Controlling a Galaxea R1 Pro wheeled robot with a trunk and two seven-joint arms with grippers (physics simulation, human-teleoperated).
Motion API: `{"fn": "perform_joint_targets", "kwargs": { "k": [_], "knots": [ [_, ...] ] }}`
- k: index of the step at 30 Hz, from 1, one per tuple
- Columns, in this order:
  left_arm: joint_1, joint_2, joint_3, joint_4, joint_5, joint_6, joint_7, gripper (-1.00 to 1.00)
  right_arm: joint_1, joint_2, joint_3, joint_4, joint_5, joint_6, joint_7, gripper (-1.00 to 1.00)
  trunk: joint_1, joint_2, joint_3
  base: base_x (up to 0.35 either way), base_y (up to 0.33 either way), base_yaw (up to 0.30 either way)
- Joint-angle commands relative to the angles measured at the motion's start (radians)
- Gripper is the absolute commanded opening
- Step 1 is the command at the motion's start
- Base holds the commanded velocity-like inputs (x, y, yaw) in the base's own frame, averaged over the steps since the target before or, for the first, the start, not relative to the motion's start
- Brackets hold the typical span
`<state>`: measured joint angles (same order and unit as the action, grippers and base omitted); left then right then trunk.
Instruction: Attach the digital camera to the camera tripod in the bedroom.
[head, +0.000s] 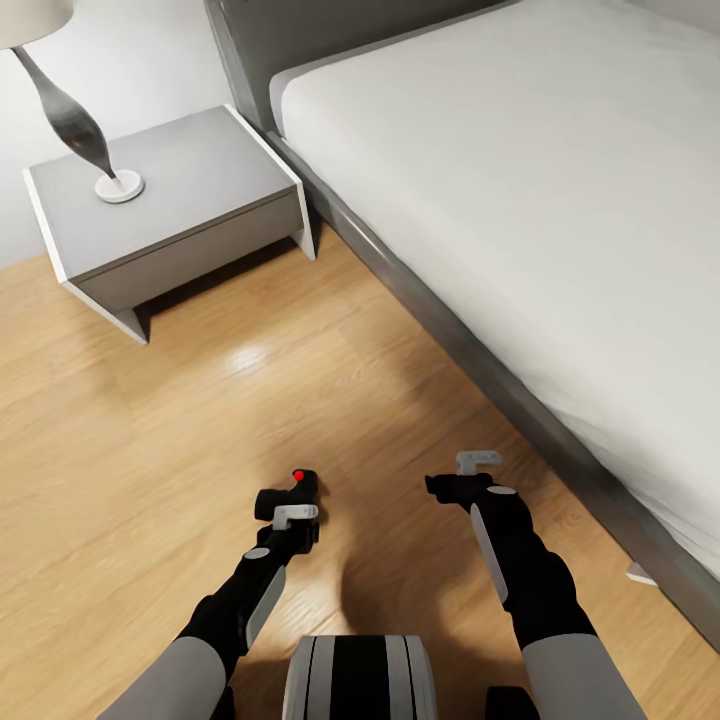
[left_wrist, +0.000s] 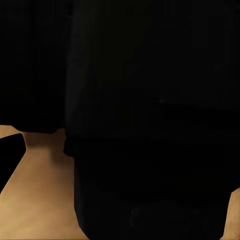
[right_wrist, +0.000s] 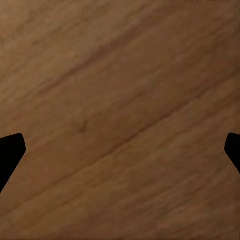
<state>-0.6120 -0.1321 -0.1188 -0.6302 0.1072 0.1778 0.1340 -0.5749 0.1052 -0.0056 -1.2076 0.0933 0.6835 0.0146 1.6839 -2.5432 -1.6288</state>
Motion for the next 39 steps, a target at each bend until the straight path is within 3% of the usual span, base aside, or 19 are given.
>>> {"fn": "perform_joint_targets", "kwargs": {
  "k": [1, 11, 12, 27, 32, 35, 36, 37, 39],
  "knots": [
    [0.000, 0.001, -0.006, -0.002, 0.011, 0.005, 0.009, 1.00, 0.000, 0.000, -0.001, -0.001, 0.009, 0.005, 0.003, 1.00, 0.000, 0.000, -0.001, 0.007, 0.000, 0.000],
    [0.000, 0.000, -0.008, 0.001, 0.011, 0.006, 0.009, 1.00, 0.000, -0.001, -0.001, -0.001, 0.009, 0.005, 0.003, 1.00, 0.000, 0.000, -0.001, 0.002, 0.000, 0.000],
    [0.000, 0.000, -0.008, 0.002, 0.011, 0.006, 0.009, -1.00, 0.000, -0.001, -0.001, -0.001, 0.009, 0.005, 0.003, 1.00, 0.000, 0.000, -0.001, 0.000, 0.000, 0.000],
    [0.000, 0.000, -0.009, -0.005, 0.009, 0.005, 0.010, -1.00, 0.000, -0.001, -0.001, -0.001, 0.009, 0.005, 0.003, 1.00, 0.000, 0.000, -0.001, 0.000, 0.000, 0.000],
    [0.000, 0.001, -0.004, -0.092, 0.011, 0.005, 0.020, -1.00, 0.000, -0.002, -0.001, -0.001, 0.006, 0.005, 0.004, 1.00, 0.000, 0.000, -0.001, 0.000, 0.000, 0.000],
    [0.002, 0.001, -0.003, -0.192, 0.019, 0.010, 0.060, -1.00, 0.000, -0.001, -0.001, -0.001, 0.004, 0.005, 0.004, 1.00, 0.000, 0.000, -0.001, 0.000, 0.000, 0.000],
    [0.002, -0.002, -0.003, -0.220, 0.021, 0.013, 0.084, -1.00, 0.000, -0.001, -0.001, -0.001, 0.003, 0.005, 0.004, 1.00, 0.000, 0.000, -0.001, 0.000, 0.000, 0.000],
    [0.003, -0.011, -0.005, -0.258, 0.022, 0.018, 0.148, -1.00, 0.000, -0.001, -0.001, -0.001, 0.002, 0.005, 0.004, 1.00, 0.000, 0.000, -0.001, 0.000, 0.000, 0.000],
    [0.003, -0.015, -0.005, -0.275, 0.022, 0.021, 0.183, -1.00, 0.000, 0.000, -0.001, -0.001, 0.002, 0.005, 0.004, 1.00, 0.000, 0.000, -0.001, 0.000, 0.000, 0.000]
  ]
}}
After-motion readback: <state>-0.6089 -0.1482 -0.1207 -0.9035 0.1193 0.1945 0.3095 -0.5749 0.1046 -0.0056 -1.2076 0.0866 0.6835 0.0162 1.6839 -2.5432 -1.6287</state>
